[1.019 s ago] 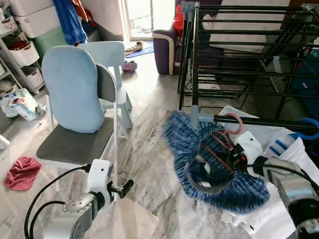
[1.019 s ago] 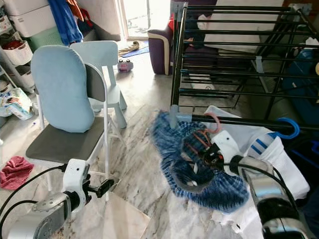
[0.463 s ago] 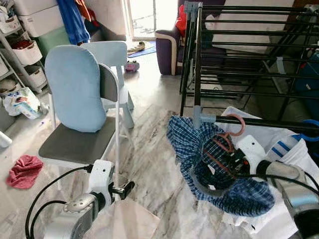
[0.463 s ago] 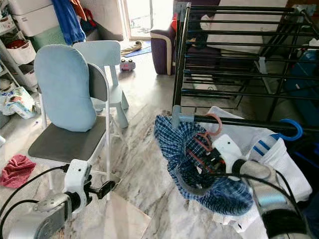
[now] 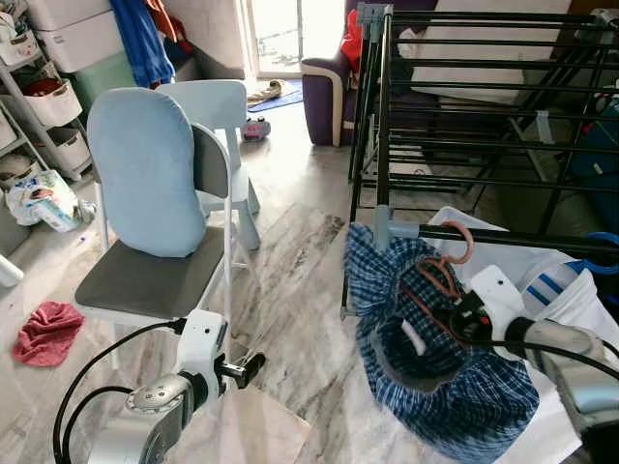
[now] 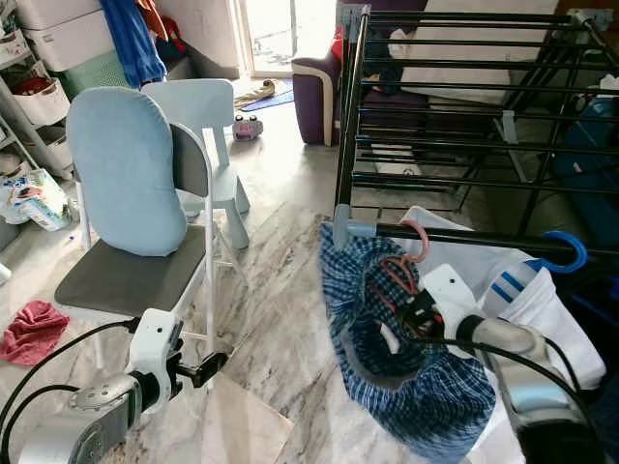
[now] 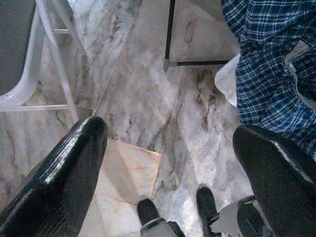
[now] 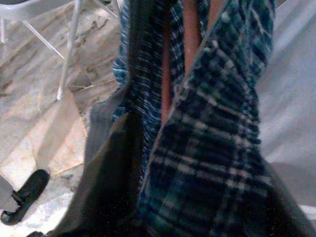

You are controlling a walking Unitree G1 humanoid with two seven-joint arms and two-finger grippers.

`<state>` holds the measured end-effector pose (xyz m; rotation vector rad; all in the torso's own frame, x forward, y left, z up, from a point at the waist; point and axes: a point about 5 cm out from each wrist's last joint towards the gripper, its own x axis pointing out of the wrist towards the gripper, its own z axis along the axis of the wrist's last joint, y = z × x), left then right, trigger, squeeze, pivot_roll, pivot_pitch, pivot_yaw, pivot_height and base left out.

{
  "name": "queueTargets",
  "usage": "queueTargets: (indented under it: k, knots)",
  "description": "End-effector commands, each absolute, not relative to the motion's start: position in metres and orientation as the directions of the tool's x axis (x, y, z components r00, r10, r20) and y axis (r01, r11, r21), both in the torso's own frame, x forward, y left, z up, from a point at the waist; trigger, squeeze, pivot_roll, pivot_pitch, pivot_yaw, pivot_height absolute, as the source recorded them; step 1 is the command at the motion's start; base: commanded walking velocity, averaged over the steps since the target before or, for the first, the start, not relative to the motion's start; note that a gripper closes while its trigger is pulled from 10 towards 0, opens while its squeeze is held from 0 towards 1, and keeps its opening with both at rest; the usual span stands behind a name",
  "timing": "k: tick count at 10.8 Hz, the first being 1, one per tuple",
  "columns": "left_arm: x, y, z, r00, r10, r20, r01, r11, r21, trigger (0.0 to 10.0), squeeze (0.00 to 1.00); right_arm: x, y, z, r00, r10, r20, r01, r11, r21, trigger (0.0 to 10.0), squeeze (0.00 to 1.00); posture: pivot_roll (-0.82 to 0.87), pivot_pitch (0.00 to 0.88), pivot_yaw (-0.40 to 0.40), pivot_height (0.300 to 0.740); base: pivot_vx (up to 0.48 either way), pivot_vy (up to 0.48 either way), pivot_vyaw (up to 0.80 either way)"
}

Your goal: Hang hanger

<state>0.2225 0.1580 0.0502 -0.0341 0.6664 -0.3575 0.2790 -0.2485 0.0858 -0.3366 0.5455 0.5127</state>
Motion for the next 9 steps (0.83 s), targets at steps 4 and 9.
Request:
queueTargets:
  k: [4,9]
  knots:
    - [0.223,0.162,0.053,0.729,-0.328,-0.601,0.325,0.938,-0.118,10.0,0.0,0.275,-0.262,0.103,0.693,0.4,-0.6,-0.586,0.797,-0.146,10.0,0.0,-0.13,0.0,0.039,0.74,0.0,0.0,0.0]
    - [0.224,0.163,0.053,0.725,-0.329,-0.606,0.331,0.937,-0.113,10.0,0.0,0.254,-0.26,0.087,0.571,0.466,-0.676,-0.647,0.763,-0.021,0.0,0.0,-0.13,0.0,0.043,0.74,0.0,0.0,0.0]
